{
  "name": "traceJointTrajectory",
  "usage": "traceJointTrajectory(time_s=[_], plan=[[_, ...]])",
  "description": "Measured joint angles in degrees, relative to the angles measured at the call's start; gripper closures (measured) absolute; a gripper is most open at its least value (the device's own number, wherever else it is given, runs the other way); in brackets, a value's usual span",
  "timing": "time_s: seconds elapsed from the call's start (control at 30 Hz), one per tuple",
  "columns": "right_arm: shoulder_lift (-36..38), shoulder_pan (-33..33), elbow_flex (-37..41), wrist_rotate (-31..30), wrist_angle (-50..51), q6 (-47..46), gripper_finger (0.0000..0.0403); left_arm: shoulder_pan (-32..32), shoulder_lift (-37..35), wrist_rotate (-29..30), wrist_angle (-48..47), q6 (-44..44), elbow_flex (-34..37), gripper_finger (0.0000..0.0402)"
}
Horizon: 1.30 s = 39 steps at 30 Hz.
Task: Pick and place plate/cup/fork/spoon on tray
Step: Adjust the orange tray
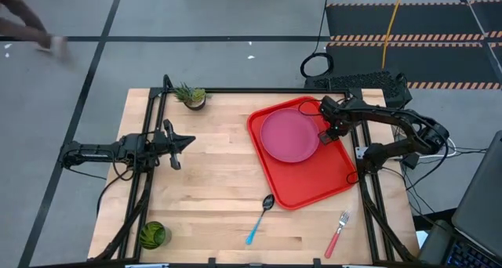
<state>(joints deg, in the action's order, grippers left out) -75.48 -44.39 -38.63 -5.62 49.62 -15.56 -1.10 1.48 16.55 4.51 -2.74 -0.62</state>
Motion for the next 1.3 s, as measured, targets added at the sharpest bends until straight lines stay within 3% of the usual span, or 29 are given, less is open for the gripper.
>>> traceJointTrajectory(time_s=[0.43,0.77,1.3], plan=[[0.09,-0.01,-0.09,0.13,-3.03,0.07,0.0363,0.0,0.0,-0.02,0.0,-0.02,0.0,0.0396],[0.07,0.23,-0.06,-0.01,-3.58,0.62,0.0365,0.0,0.01,0.0,0.0,0.0,0.0,0.0396],[-0.04,3.76,0.07,-0.07,-12.84,6.78,0.0366,0.02,0.0,0.0,0.02,-0.02,0.0,0.0396]])
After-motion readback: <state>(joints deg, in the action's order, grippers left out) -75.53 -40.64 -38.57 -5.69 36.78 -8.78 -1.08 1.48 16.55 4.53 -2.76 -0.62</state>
